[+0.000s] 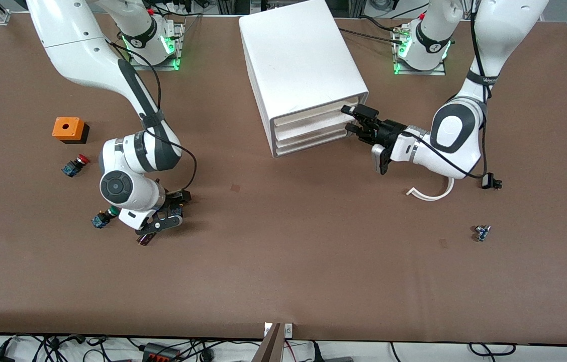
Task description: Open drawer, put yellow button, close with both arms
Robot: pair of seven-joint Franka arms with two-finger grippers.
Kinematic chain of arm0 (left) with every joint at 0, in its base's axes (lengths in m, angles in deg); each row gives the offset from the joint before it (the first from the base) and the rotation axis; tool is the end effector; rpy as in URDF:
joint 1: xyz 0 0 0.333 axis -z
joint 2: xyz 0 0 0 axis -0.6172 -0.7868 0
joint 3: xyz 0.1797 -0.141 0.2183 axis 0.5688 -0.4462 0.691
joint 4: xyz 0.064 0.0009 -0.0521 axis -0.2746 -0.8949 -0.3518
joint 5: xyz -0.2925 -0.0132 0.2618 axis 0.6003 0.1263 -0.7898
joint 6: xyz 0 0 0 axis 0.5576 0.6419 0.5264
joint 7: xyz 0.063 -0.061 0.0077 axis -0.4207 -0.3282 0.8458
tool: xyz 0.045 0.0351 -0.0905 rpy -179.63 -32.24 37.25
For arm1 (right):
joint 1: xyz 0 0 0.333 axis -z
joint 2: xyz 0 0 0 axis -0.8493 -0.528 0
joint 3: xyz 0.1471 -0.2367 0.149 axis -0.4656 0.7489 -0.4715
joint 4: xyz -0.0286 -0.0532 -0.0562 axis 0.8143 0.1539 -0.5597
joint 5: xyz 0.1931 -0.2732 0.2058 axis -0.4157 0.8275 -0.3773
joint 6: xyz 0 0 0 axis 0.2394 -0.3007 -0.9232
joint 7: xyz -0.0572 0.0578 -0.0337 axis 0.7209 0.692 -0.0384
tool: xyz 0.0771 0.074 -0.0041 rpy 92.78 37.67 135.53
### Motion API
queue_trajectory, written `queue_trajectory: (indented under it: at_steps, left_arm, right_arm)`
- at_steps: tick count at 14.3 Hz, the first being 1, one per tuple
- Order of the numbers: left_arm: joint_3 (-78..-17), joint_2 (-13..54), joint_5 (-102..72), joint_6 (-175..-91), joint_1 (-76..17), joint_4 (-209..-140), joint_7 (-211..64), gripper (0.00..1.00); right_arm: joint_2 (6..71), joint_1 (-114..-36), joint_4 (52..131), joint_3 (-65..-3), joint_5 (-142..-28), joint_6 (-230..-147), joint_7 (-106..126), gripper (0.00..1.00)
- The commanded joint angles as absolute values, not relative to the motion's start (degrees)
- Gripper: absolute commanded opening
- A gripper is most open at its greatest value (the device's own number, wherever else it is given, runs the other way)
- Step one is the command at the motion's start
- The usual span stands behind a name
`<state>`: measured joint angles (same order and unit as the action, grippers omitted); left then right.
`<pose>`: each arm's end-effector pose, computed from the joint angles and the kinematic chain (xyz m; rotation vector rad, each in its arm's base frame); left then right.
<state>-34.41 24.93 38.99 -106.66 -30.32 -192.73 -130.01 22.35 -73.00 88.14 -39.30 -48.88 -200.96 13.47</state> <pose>0.4935 -0.2104 0.2653 1.8012 -0.5081 -0.4175 0.6447 0.1704 0.1920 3.0953 0.4386 -0.2070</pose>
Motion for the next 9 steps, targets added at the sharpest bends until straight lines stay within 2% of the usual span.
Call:
queue_trajectory:
  at_steps: [1, 4, 5, 6, 9]
  left_arm:
    - [-35.53, 27.05, 40.83, -107.71, -29.94, -196.44, -134.15, 0.73]
    - [-37.38, 27.22, 42.15, -107.88, -29.94, -198.03, -134.59, 0.68]
    - [-37.73, 27.13, 42.41, -108.06, -29.94, -198.03, -134.68, 0.65]
    - [-37.82, 27.13, 42.33, -108.67, -29.85, -198.03, -134.77, 0.61]
    - [-38.17, 26.96, 42.33, -108.76, -29.32, -197.85, -135.56, 0.26]
  right_arm:
    - [20.74, -73.34, 86.36, -39.13, -49.61, -202.05, 14.15, 1.00]
    - [19.95, -73.25, 86.36, -39.13, -49.61, -202.14, 14.24, 1.00]
    - [19.94, -73.25, 86.27, -39.13, -49.69, -202.14, 14.24, 0.95]
    - [19.94, -73.25, 86.27, -39.13, -49.70, -202.14, 14.24, 0.79]
    - [19.94, -73.25, 86.27, -39.13, -49.70, -202.14, 14.33, 0.37]
